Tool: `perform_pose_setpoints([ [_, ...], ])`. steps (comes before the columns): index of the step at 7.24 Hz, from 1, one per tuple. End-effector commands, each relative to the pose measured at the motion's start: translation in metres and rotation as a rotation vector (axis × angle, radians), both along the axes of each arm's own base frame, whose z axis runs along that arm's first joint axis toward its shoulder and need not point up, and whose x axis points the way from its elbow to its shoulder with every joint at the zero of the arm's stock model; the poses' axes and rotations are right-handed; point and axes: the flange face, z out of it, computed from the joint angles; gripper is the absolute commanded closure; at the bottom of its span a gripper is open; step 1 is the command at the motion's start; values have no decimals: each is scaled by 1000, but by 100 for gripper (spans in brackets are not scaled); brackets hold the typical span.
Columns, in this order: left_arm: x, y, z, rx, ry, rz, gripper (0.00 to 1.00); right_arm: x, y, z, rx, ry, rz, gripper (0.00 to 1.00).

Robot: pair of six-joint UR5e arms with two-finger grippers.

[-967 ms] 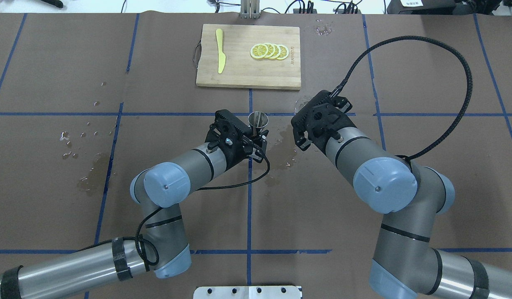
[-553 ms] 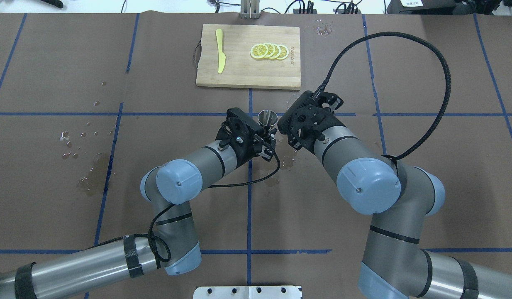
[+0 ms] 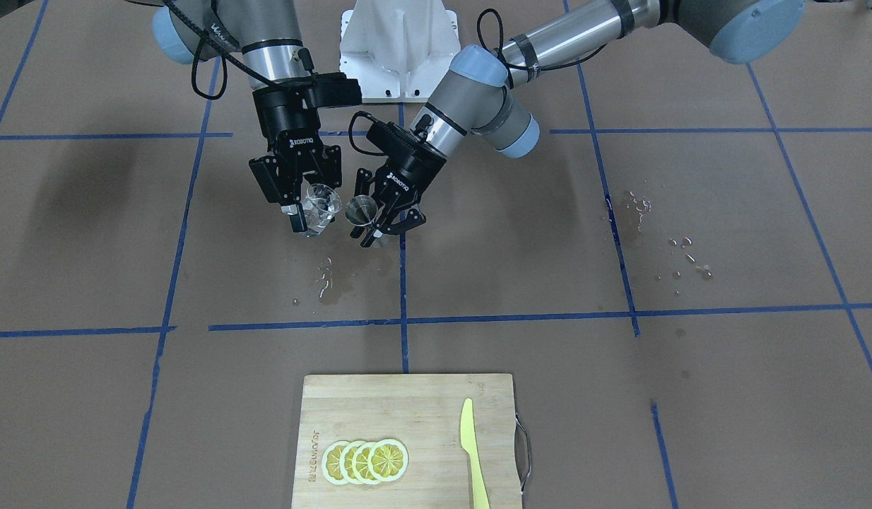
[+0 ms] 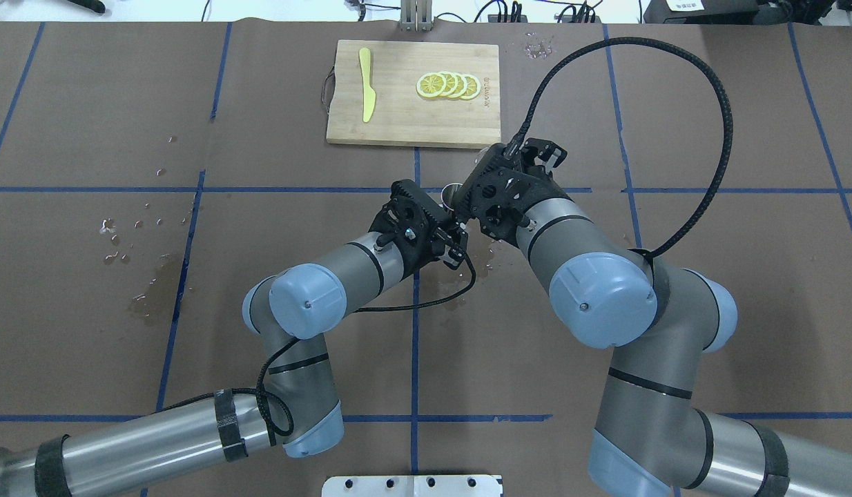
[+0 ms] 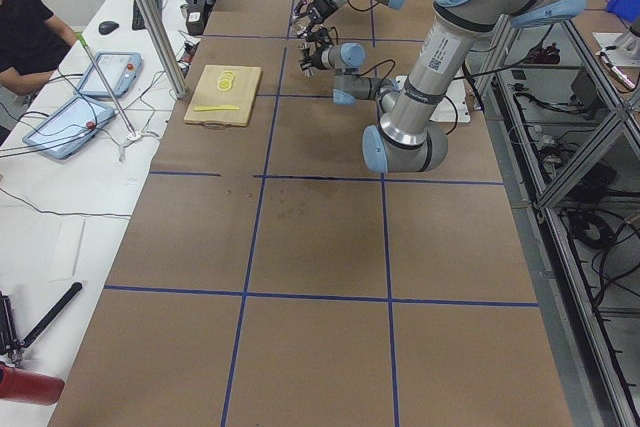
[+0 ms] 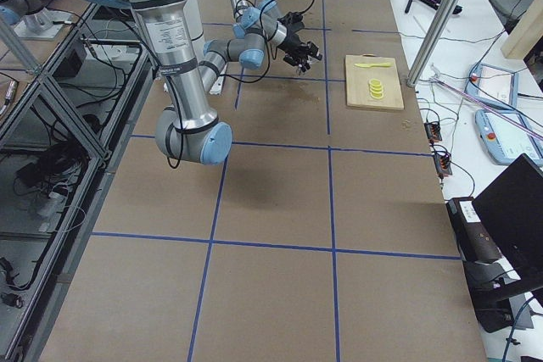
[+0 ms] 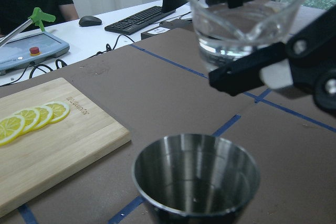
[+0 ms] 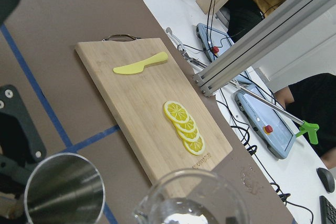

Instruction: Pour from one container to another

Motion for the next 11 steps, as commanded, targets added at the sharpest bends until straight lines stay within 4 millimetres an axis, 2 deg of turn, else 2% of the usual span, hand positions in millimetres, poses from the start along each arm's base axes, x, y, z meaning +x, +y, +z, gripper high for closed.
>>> perform_pose_setpoints([
  [1,0,1,-4,7,2,1,100,1,-3,-1,26,43,3,100],
  [4,1,0,-3,8,-1,-1,100,5,-8,-20,112,125,4,100],
  [6,0,1,-6,9,4,-1,100,3,-9,-21,134,192,5,100],
  [7,0,1,-6,9,4,-1,100,-3,-6,-35,163,259,10,100],
  [9,0,1,-6,9,4,-1,100,-10,1,-34,165,279,2,100],
  [11,-1,0,-7,42,-20,-7,100,-14,8,-37,226,369,8,100],
])
